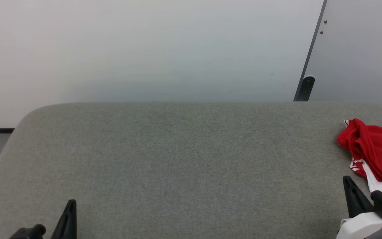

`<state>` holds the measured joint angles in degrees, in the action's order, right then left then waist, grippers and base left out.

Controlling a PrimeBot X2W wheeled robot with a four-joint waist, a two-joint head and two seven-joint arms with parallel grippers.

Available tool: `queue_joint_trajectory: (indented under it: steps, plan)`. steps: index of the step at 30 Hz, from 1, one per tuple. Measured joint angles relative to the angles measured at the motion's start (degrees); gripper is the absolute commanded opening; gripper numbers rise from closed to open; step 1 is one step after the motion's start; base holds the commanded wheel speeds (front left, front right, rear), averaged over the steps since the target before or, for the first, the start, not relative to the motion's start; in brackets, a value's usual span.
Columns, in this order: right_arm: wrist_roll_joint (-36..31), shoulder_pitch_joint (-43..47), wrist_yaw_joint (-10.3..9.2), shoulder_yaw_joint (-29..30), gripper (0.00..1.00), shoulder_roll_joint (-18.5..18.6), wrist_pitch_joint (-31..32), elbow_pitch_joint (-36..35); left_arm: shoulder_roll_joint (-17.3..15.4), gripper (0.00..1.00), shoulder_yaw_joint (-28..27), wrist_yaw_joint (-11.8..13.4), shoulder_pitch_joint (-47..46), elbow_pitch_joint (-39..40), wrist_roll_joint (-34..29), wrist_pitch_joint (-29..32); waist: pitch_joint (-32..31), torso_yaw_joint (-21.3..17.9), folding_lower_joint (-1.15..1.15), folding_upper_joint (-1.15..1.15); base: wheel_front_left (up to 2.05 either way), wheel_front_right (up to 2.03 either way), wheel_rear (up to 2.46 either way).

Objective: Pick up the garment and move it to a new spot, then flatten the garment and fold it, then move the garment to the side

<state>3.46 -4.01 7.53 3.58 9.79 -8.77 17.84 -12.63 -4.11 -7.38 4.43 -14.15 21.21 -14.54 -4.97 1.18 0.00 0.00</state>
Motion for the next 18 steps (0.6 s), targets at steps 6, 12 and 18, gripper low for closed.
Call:
queue_joint_trajectory:
  steps: [6, 12, 18]
  plan:
    - [7.2, -0.1, 0.0, 0.7, 0.0, -0.5, 1.6, 0.1, 0.6, 0.0, -0.2, 0.0, -0.5, -0.1, 5.7, 1.9, 0.3, -0.1, 0.0, 0.0, 0.0, 0.0, 0.0]
    - [14.3, -0.1, 0.0, 0.7, 0.0, -1.1, 2.4, -0.4, 1.5, 0.0, -0.3, 0.0, -0.9, 0.0, 11.3, 3.5, 0.5, -0.1, 0.0, 0.0, 0.0, 0.0, 0.0]
    - [20.7, -0.1, -0.01, 0.7, 0.0, -1.5, 3.3, -0.9, 2.1, 0.0, -0.5, 0.0, -2.0, 0.0, 16.4, 5.0, 0.8, -0.2, 0.0, 0.0, 0.0, 0.0, 0.0]
